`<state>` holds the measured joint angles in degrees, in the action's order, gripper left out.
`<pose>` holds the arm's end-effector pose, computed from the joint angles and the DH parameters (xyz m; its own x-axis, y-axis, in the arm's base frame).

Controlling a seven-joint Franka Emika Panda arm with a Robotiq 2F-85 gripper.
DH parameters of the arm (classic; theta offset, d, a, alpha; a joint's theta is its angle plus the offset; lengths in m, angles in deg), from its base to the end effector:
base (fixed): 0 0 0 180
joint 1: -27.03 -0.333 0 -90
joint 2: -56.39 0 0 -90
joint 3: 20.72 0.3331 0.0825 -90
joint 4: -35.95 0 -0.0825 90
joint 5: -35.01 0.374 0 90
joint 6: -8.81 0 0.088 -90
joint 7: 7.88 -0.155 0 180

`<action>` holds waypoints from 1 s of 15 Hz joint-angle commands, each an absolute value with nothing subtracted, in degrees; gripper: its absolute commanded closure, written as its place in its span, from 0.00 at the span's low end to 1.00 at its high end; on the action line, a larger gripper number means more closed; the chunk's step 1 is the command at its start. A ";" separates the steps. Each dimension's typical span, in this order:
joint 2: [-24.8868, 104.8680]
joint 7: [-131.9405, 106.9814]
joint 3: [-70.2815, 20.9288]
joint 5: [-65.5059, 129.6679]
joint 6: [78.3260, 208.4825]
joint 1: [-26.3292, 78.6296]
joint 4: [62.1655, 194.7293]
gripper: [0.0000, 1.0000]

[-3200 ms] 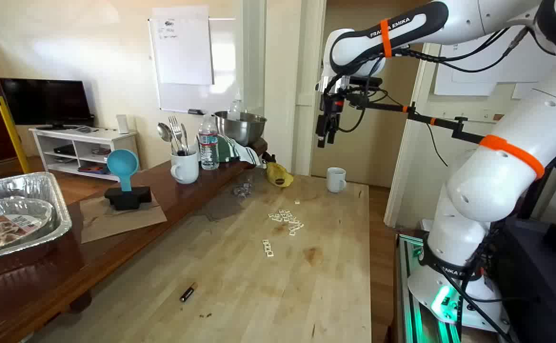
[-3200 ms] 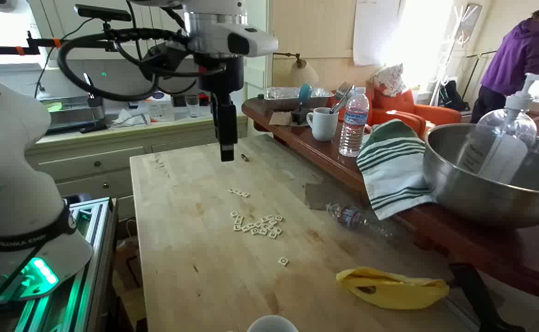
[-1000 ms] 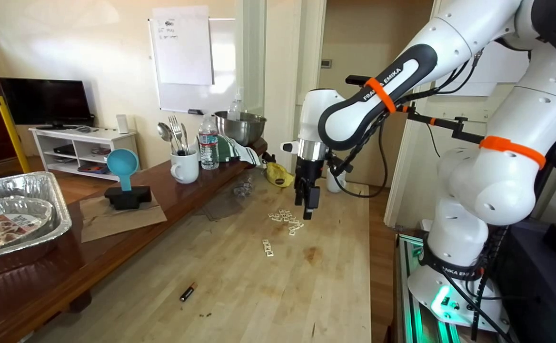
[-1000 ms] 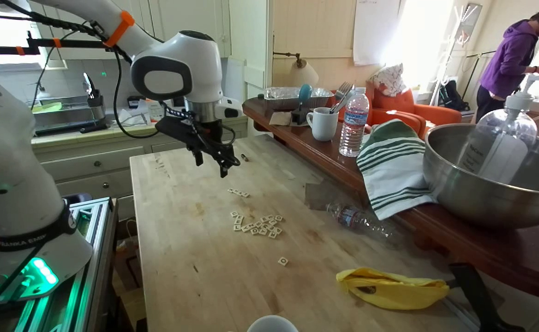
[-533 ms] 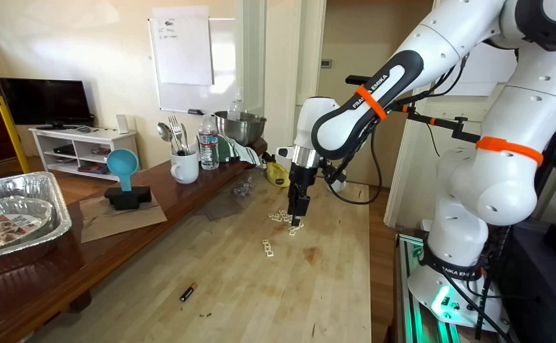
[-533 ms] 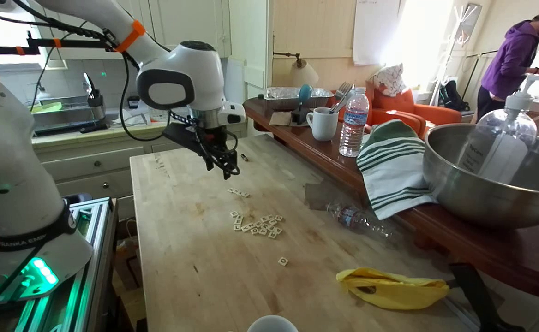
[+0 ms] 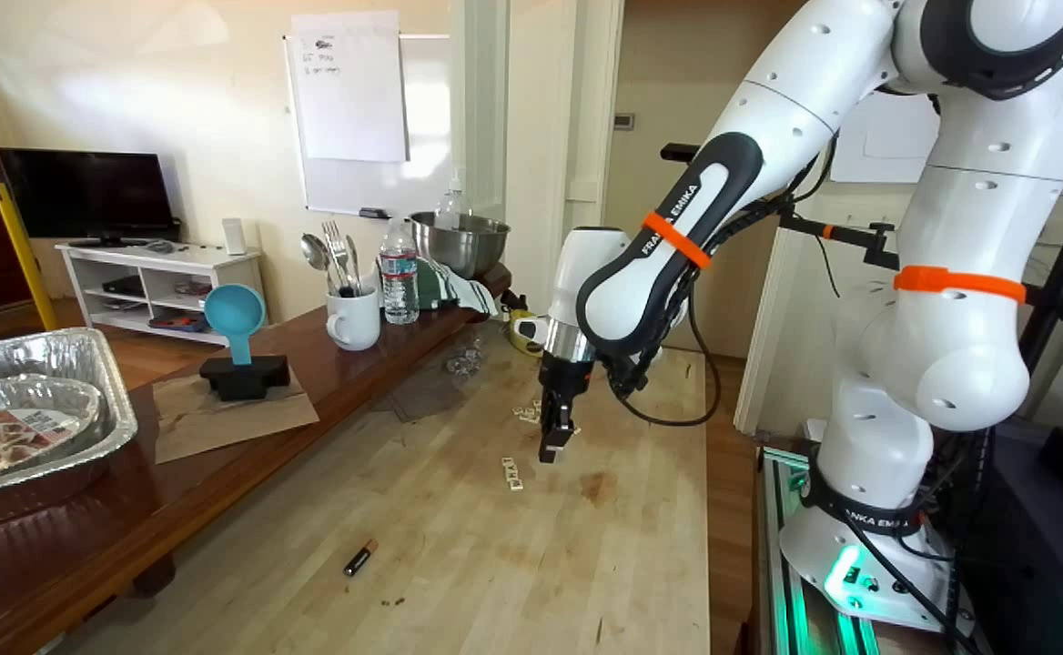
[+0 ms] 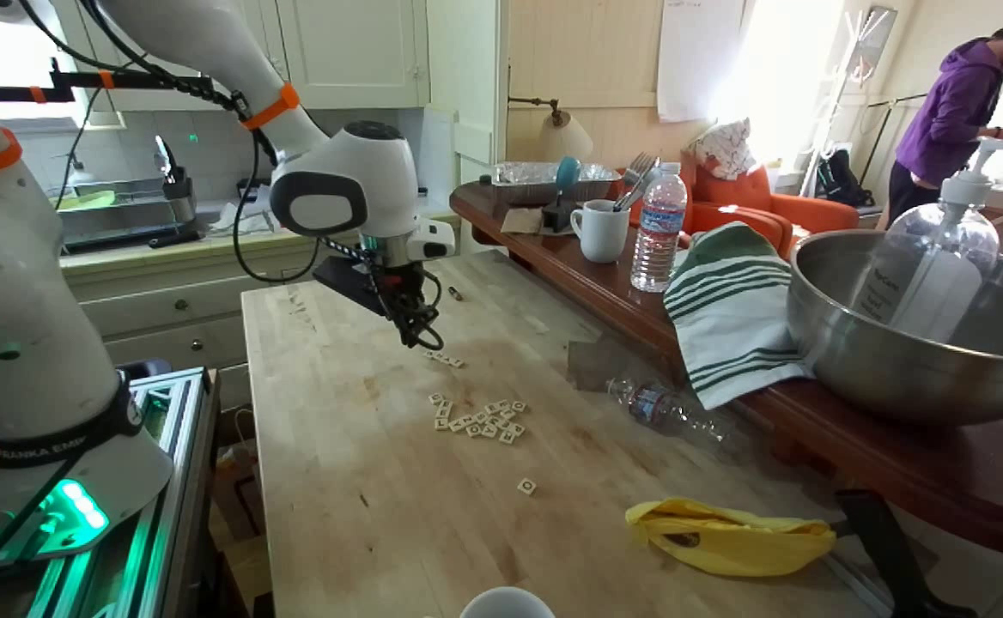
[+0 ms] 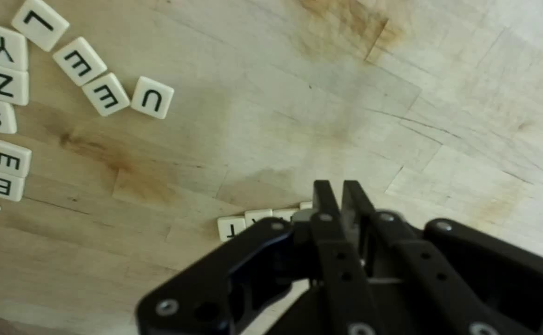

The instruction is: Move the block furthest to the left to the right

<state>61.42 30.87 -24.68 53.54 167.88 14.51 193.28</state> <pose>0.4009 0.0524 0.2349 0.8531 0.4937 0.1688 0.5090 -0.8586 -0.0612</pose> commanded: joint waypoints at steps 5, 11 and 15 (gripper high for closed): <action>53.10 32.32 -20.82 56.01 178.58 14.49 191.08 1.00; 49.23 35.91 -18.88 60.37 181.61 15.22 188.56 1.00; 48.17 39.71 -16.73 65.32 181.36 16.10 186.86 1.00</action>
<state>50.25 35.81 -18.70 60.99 180.31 14.93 188.58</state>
